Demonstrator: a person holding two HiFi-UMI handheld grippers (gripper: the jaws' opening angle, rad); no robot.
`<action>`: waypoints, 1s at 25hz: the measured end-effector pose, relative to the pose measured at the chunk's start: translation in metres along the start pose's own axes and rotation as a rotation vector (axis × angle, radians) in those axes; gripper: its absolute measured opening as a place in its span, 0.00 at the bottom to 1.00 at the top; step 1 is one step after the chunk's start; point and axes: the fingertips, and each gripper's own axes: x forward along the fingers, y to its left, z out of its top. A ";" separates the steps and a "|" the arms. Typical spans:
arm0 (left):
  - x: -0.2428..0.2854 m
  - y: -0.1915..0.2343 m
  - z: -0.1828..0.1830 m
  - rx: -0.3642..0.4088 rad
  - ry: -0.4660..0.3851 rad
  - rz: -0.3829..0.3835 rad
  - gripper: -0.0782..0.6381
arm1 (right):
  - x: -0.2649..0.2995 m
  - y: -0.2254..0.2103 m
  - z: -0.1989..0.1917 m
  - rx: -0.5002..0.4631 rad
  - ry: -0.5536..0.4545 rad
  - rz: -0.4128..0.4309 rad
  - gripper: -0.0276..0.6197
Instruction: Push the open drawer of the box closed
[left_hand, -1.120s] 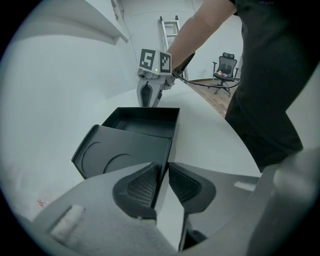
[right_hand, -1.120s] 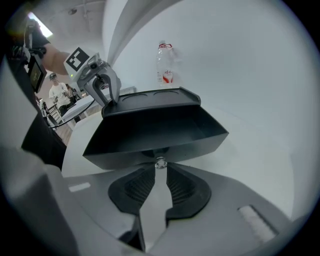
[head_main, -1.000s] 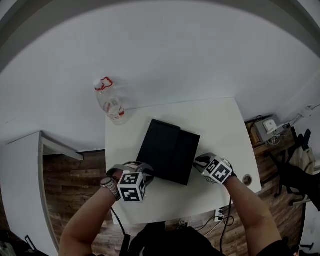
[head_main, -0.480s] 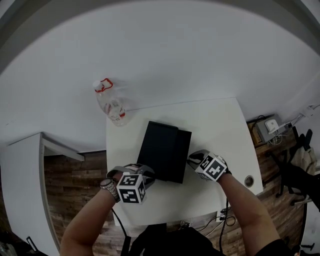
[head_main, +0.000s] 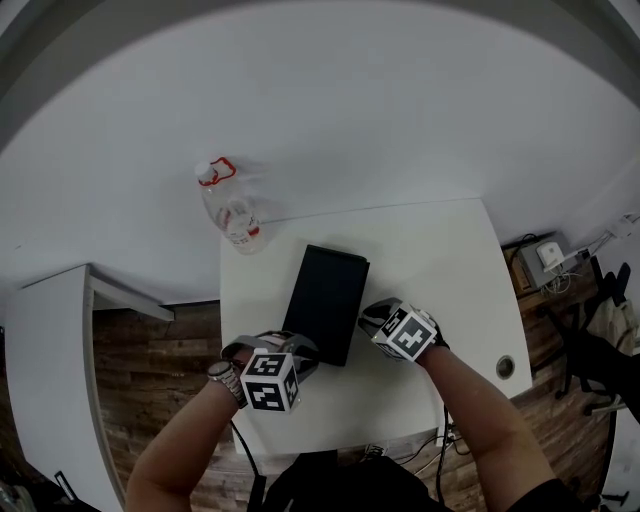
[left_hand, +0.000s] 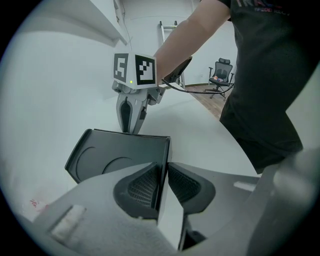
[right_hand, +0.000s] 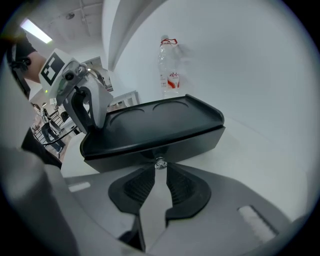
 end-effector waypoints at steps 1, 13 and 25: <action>0.000 0.000 0.000 0.001 -0.001 -0.002 0.21 | 0.002 0.001 0.003 0.002 0.000 -0.002 0.16; -0.001 0.000 -0.001 -0.013 -0.014 0.011 0.21 | 0.007 0.001 0.007 0.023 0.004 -0.010 0.17; -0.026 -0.011 0.003 -0.171 -0.137 0.274 0.21 | -0.070 0.035 -0.015 0.321 -0.295 0.002 0.05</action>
